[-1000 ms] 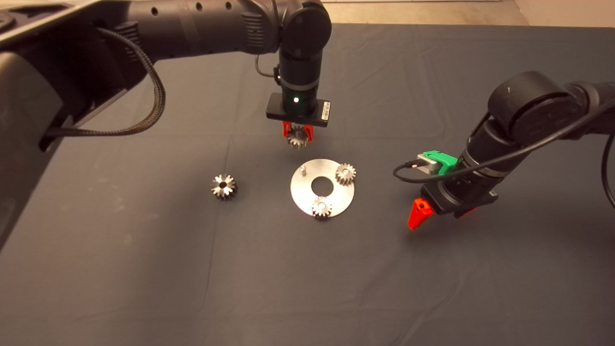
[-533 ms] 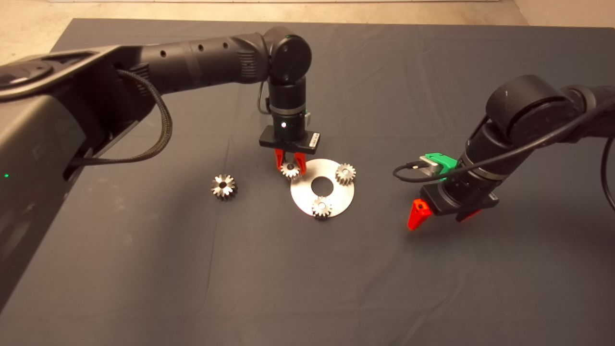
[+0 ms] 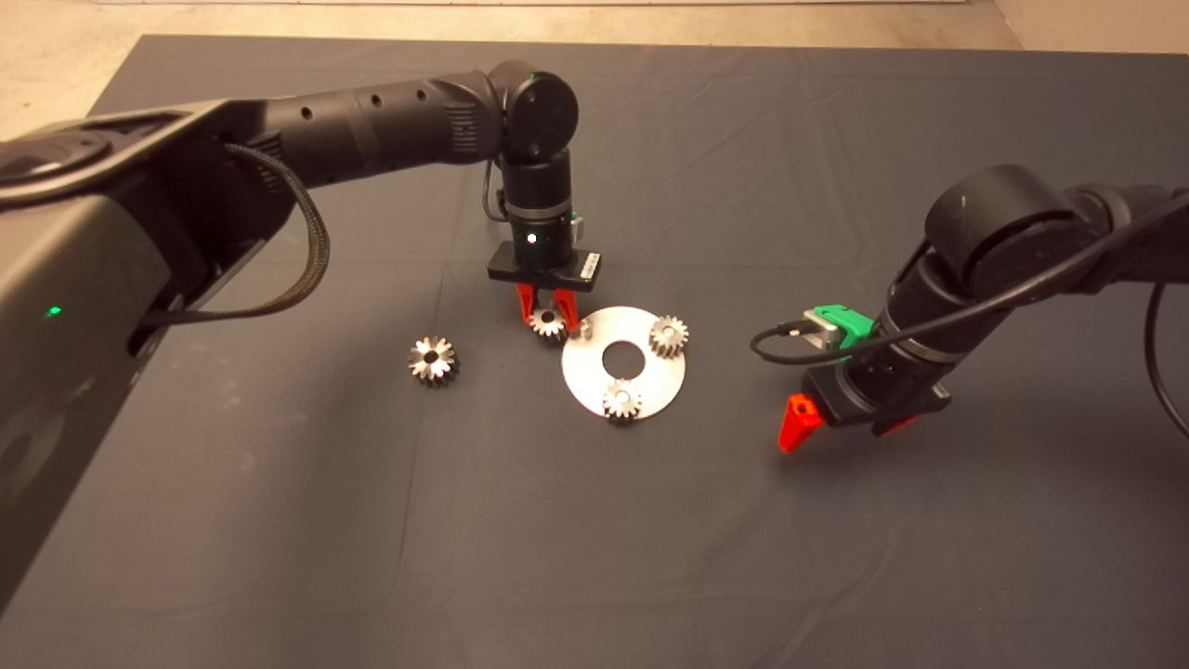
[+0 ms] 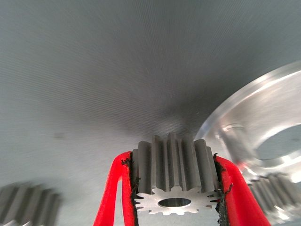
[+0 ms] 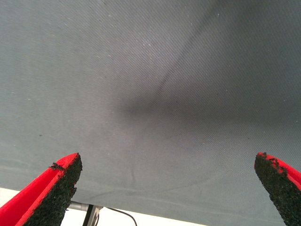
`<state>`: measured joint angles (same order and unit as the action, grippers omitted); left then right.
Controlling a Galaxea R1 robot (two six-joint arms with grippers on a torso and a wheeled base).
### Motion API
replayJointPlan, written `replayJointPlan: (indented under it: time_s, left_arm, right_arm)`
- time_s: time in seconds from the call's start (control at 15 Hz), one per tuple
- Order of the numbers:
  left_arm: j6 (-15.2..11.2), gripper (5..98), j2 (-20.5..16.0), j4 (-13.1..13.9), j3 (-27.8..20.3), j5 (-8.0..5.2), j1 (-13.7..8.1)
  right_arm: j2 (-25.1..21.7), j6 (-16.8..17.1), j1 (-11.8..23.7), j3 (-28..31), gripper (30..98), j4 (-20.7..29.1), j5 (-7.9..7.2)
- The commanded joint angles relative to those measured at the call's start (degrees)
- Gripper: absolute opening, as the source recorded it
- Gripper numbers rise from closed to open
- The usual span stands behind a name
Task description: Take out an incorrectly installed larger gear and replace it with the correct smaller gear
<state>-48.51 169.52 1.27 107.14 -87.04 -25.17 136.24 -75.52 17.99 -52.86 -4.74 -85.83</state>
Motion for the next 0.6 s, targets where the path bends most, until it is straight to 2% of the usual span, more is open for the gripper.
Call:
replayJointPlan:
  time_s: [0.0,0.13,0.33,0.4,0.53]
  left_arm:
    - [0.9,25.4,0.5,1.3,0.8,-7.88,-10.9]
    - [0.9,25.4,0.5,1.8,0.6,-7.96,-11.3]
    - [0.6,25.4,0.4,5.6,-2.3,-7.96,-11.0]
    - [0.0,25.4,0.4,5.7,-4.5,-7.08,-11.0]
    - [-4.1,25.4,0.4,5.3,-8.7,-3.56,-10.4]
  right_arm:
    - [0.5,-0.4,1.3,0.0,97.1,-3.3,-0.39]
    - [2.1,-0.4,1.3,-1.0,97.1,-3.5,-0.48]
    - [2.1,0.2,1.1,-3.9,97.1,-3.6,-0.61]
    - [1.9,0.4,1.1,-4.3,97.1,-4.0,-0.66]
    - [1.8,0.9,0.3,-5.9,97.1,-4.2,-1.18]
